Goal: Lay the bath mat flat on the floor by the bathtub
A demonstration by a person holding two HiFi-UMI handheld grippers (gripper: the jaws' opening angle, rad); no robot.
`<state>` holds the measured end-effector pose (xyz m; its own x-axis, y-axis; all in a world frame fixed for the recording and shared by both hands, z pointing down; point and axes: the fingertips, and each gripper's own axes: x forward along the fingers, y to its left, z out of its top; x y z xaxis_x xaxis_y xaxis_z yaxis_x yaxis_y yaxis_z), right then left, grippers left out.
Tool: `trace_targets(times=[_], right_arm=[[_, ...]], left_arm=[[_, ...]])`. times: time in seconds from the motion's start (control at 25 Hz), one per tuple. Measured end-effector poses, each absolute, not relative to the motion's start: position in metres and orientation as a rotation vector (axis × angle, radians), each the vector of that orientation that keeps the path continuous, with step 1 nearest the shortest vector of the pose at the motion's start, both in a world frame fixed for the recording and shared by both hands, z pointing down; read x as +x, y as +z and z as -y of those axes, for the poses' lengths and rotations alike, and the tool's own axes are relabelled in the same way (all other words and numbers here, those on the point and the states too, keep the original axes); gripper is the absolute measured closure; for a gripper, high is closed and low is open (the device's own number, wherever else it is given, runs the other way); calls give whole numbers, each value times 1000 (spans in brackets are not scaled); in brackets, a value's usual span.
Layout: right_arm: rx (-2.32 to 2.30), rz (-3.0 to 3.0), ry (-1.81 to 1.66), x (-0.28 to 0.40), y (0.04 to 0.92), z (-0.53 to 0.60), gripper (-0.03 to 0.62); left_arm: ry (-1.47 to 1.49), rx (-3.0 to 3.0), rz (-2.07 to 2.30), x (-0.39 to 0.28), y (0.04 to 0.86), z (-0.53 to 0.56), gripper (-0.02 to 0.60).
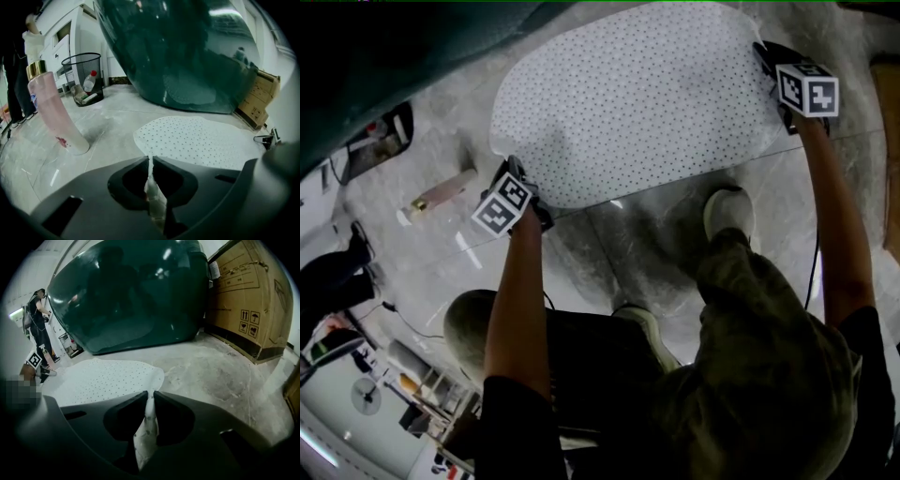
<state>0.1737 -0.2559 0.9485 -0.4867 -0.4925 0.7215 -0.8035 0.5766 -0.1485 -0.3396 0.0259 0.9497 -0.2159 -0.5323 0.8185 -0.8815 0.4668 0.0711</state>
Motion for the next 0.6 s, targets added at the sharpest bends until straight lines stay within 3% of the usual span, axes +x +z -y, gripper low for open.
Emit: trace_targets(times=[0.6], right_arm=[[1029,2182,654,179,950,278,534]], left_arm=[[623,1160,1962,-334,948,-27,538]])
